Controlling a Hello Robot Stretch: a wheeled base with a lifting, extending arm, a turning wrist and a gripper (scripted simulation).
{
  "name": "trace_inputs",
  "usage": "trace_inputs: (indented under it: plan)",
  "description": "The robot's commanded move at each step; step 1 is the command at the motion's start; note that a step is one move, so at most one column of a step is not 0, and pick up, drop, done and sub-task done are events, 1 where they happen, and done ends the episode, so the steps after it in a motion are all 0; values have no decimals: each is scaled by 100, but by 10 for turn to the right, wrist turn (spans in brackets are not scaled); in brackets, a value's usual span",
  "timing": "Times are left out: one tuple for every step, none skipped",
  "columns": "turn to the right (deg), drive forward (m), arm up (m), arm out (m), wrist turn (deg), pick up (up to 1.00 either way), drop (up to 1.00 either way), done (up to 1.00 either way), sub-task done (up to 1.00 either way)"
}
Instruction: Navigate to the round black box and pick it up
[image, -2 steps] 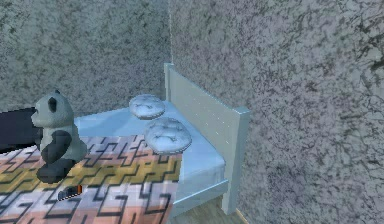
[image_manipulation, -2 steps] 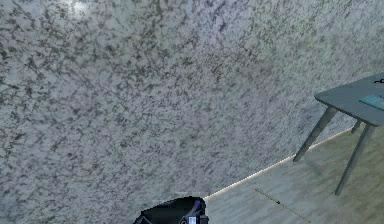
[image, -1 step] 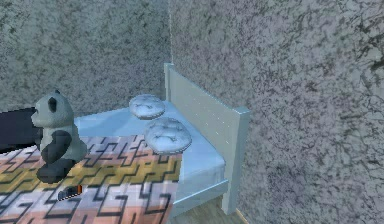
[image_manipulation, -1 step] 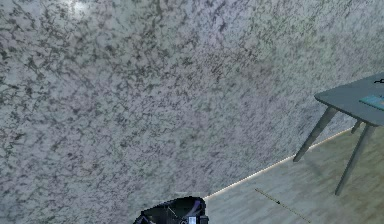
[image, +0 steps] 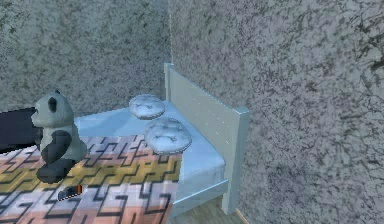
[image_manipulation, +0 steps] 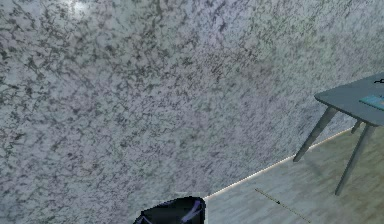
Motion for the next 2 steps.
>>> trace_inputs:
  plan:
    - [0, 0, 0, 0, 0, 100, 0, 0, 0]
    - [0, 0, 10, 0, 0, 0, 0, 0, 0]
